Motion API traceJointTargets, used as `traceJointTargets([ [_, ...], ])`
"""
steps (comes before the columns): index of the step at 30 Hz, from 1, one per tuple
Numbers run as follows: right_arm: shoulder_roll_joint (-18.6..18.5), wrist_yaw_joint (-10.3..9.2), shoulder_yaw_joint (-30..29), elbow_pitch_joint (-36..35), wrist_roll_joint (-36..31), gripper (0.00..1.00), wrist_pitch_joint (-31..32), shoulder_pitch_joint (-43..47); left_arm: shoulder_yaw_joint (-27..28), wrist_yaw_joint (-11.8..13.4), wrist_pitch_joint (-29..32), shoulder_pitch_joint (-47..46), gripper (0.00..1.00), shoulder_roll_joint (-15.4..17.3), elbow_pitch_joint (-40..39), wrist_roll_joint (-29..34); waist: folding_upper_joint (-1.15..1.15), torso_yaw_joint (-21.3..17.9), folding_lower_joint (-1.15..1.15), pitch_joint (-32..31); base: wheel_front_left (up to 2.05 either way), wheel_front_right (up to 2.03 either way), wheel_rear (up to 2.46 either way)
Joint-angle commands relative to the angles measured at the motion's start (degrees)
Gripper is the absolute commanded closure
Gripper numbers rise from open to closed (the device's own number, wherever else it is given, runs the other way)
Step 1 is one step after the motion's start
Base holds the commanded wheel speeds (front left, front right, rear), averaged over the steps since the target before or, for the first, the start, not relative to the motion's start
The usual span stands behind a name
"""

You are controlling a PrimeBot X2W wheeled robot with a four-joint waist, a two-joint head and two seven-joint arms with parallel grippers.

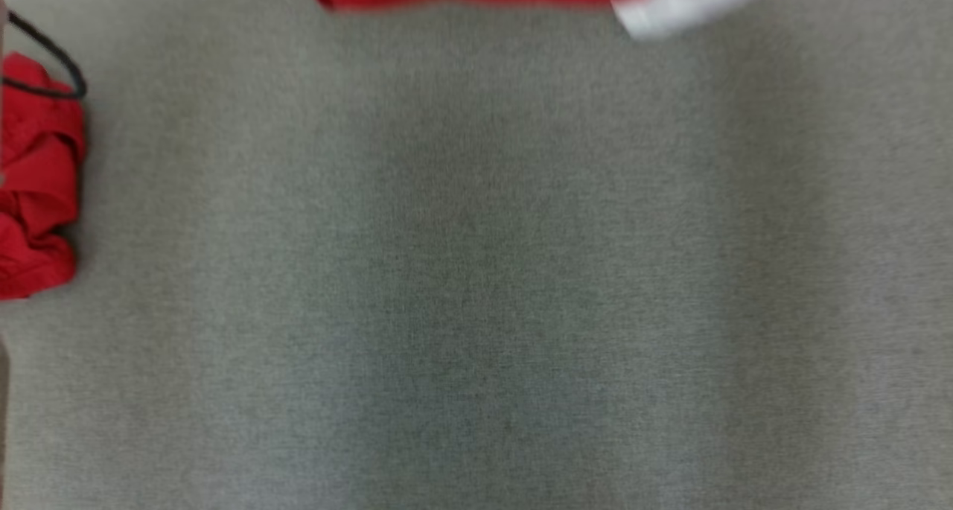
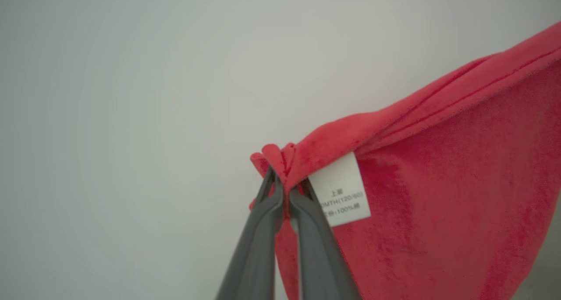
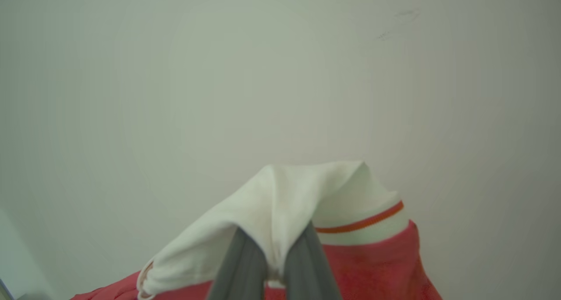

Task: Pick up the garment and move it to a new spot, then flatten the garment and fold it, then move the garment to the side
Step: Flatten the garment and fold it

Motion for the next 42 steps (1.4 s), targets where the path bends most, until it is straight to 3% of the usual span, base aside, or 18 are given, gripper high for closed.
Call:
traceJointTargets([
  [1,-0.1,0.17,1.0,2.1,0.2,1.0,-1.9,-0.6,-0.2,0.5,-3.0,-0.3,1.0,-1.1,3.4,0.9,0.0,0.5,-0.01,4.3,0.0,0.0,0.0],
  [4,-0.2,0.17,3.0,5.2,1.4,1.0,-5.3,1.1,-1.2,0.3,-9.9,-0.1,1.0,-2.3,9.8,2.5,0.0,0.9,-0.01,4.4,0.0,0.0,0.0],
  [7,-0.2,0.17,4.2,5.7,3.1,1.0,-7.5,8.3,-1.8,-0.1,-15.5,4.8,1.0,-3.3,14.1,0.7,0.0,1.2,-0.01,2.8,0.0,0.0,0.0],
  [13,-0.2,0.16,4.5,0.5,7.2,1.0,-7.7,31.7,-6.7,-1.0,-22.2,23.3,1.0,-2.2,16.1,-0.1,0.0,1.4,-0.01,-2.4,0.0,0.0,0.0],
  [18,-0.3,0.16,2.9,-6.5,10.4,1.0,-6.1,50.2,-7.8,0.7,-24.0,38.8,1.0,-1.3,13.0,-2.5,0.0,1.6,-0.01,-7.0,0.0,0.0,0.0],
  [24,-0.3,0.1,3.6,-14.5,13.3,1.0,-4.4,67.6,-8.6,4.6,-22.5,54.7,1.0,1.0,3.9,-3.8,0.0,1.5,-0.01,-12.4,0.0,0.0,0.0],
  [27,-0.3,0.1,3.5,-18.4,13.6,1.0,-3.3,76.2,-8.3,8.2,-21.1,63.2,1.0,2.7,-2.7,-4.4,0.0,1.6,-0.01,-14.3,0.0,0.0,0.0],
  [34,-0.2,0.09,2.3,-27.3,15.4,1.0,-1.9,91.4,-9.5,13.4,-15.6,79.7,1.0,5.3,-18.6,-7.7,0.0,2.4,-0.01,-14.8,0.0,0.0,0.0],
  [38,-0.2,0.1,2.7,-32.8,15.3,1.0,0.6,95.4,-9.9,14.4,-10.0,83.5,1.0,7.8,-27.6,-10.0,0.0,2.8,-0.01,-14.2,0.0,0.0,0.0],
  [42,-0.2,0.1,1.3,-33.3,13.0,1.0,4.7,91.2,-8.7,12.5,-4.0,79.1,1.0,9.7,-32.0,-13.1,0.0,3.1,-0.01,-13.5,0.0,0.0,0.0],
])
